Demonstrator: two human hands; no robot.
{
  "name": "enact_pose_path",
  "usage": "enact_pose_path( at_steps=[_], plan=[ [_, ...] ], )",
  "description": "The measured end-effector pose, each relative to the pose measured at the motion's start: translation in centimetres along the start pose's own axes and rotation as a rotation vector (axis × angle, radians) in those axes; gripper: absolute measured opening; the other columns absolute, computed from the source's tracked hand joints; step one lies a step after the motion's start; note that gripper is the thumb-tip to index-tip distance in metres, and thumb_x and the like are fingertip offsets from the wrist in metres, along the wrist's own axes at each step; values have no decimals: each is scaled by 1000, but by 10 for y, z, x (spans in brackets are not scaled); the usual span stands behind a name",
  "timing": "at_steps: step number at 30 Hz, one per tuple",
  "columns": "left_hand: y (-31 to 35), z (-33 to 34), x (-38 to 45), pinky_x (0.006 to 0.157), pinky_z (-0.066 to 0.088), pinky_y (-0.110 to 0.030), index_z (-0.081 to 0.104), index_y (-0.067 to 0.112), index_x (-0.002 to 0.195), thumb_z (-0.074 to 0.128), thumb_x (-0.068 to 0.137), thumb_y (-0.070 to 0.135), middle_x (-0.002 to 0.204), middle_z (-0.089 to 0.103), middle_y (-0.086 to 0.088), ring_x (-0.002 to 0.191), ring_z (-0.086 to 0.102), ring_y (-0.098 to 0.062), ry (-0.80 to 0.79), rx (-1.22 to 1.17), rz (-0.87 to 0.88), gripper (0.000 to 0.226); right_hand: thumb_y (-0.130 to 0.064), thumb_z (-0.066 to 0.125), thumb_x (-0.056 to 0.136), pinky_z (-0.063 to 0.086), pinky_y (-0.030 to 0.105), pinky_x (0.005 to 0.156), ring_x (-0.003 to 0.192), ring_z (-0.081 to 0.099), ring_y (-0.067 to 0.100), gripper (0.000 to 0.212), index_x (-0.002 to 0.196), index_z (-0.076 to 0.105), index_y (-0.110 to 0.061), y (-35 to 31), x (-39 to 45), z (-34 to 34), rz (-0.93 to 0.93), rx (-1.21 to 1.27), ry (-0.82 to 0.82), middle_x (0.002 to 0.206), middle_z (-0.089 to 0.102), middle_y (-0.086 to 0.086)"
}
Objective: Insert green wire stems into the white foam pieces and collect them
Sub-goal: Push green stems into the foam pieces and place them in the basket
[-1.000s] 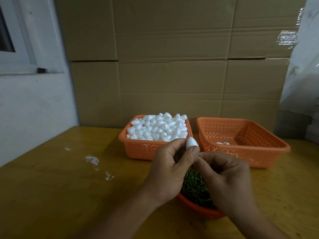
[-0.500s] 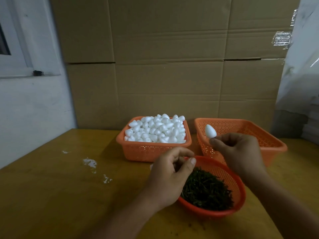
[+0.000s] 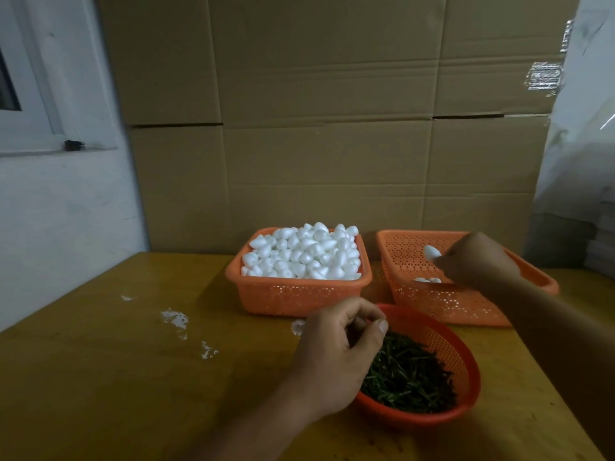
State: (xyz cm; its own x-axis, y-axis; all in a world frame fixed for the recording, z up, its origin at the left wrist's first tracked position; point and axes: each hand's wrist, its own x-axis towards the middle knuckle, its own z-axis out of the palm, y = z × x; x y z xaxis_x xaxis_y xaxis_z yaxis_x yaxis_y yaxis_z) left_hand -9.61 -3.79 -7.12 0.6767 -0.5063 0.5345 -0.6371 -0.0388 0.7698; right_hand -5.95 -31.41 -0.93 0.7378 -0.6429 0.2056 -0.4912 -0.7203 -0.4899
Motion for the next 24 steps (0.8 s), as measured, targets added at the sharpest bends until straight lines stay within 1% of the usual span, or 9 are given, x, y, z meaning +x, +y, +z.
enact_pose_path(
  at_steps=[2, 5, 7, 10, 12, 15, 18, 21, 24],
  plan=[
    [1, -1, 0, 55, 46, -27, 67, 32, 94, 61, 96, 33, 73, 61, 9, 61, 53, -5, 0, 15, 2, 6, -60, 68, 85, 59, 42, 77, 67, 67, 25, 54, 76, 66, -7, -3, 8, 4, 25, -61, -42, 68, 69, 9],
    [2, -2, 0, 56, 46, -23, 67, 32, 94, 61, 96, 34, 73, 61, 12, 62, 54, -4, 3, 21, 0, 7, -57, 74, 82, 50, 29, 56, 66, 64, 23, 52, 76, 61, -6, -5, 13, 8, 24, -123, -73, 72, 65, 9],
    [2, -2, 0, 56, 46, -25, 67, 31, 94, 61, 96, 34, 73, 61, 12, 61, 54, -3, 8, 25, 4, 7, -53, 76, 81, 47, 29, 52, 68, 63, 23, 50, 78, 60, -6, -7, 13, 9, 31, -152, -116, 76, 65, 10],
    [3, -2, 0, 56, 46, -28, 68, 29, 93, 61, 96, 32, 72, 60, 13, 61, 54, -4, 12, 21, 6, 8, -44, 77, 83, 60, 39, 73, 82, 67, 28, 42, 88, 62, -4, -10, 12, 10, 43, -145, -183, 87, 67, 14],
    [3, -2, 0, 56, 47, -27, 68, 29, 93, 61, 96, 33, 72, 60, 15, 62, 54, -4, 9, 25, 9, 8, -46, 74, 85, 58, 48, 89, 93, 67, 33, 45, 94, 62, -3, -10, 8, 9, 48, -151, -203, 96, 68, 16],
    [3, -2, -1, 55, 46, -26, 67, 30, 93, 60, 96, 33, 72, 60, 15, 61, 55, -4, 8, 30, 16, 8, -51, 70, 86, 51, 55, 99, 102, 66, 36, 49, 97, 62, -4, -12, 1, 7, 40, -169, -217, 102, 68, 17],
    [2, -1, -1, 54, 46, -23, 67, 29, 93, 60, 96, 33, 72, 61, 15, 61, 55, -4, 8, 36, 18, 8, -47, 69, 87, 51, 54, 97, 92, 67, 33, 39, 88, 62, -8, -12, -6, 2, 15, -152, -176, 90, 69, 13],
    [0, -1, -1, 56, 46, -22, 67, 30, 93, 61, 96, 33, 73, 61, 17, 62, 56, -3, 9, 42, 16, 8, -29, 64, 88, 46, 45, 80, 69, 61, 26, 23, 73, 62, -11, -11, -16, 1, -38, -88, -53, 68, 63, 5],
    [0, -1, -1, 57, 46, -21, 67, 30, 93, 61, 96, 32, 74, 62, 17, 64, 57, -3, 12, 47, 23, 8, -24, 61, 91, 43, 40, 71, 54, 55, 23, 31, 63, 65, -10, -10, -33, -1, -104, -9, 46, 56, 61, 4]
  ],
)
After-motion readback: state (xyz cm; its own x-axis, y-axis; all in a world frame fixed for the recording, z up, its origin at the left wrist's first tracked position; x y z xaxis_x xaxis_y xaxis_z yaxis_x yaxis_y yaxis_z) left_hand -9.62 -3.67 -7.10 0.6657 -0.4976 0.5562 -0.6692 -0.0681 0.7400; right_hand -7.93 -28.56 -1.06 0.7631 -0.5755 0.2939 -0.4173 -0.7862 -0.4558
